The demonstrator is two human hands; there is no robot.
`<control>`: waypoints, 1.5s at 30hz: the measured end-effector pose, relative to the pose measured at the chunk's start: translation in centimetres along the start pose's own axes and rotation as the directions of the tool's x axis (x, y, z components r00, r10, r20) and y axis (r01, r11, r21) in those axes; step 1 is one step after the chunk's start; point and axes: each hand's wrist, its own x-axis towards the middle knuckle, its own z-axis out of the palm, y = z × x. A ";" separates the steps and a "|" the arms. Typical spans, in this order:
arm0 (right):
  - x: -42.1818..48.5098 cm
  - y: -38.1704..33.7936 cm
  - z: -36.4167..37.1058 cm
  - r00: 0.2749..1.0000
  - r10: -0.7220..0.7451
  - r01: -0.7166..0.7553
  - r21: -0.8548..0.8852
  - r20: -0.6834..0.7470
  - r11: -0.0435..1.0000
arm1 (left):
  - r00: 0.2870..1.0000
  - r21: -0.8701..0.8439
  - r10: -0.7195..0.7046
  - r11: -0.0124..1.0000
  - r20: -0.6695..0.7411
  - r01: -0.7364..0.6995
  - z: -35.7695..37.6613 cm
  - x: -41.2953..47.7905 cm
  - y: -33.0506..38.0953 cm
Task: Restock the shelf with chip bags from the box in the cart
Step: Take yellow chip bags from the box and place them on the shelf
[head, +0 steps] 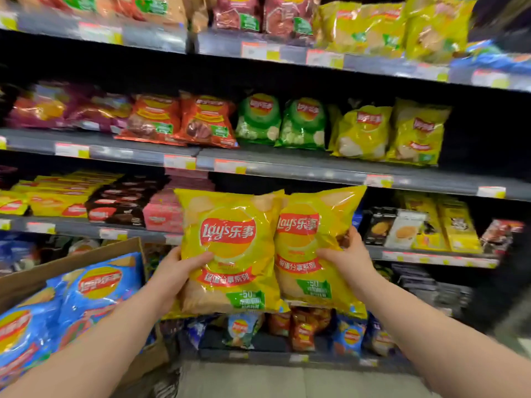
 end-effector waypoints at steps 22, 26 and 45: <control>5.3 -0.7 -27.8 0.883 -0.110 0.061 -0.120 -0.456 0.991 | 0.928 -0.068 0.172 0.985 0.329 -0.159 31.2 8.5 8.4; 9.7 -2.2 -30.9 0.838 -0.147 0.069 -0.165 -0.525 0.984 | 0.903 -0.114 0.267 0.963 0.338 -0.243 35.6 14.0 12.4; 28.8 -3.1 -37.2 0.834 -0.143 0.173 0.006 -0.532 0.985 | 0.903 -0.109 0.335 0.942 0.268 -0.317 47.2 30.1 17.3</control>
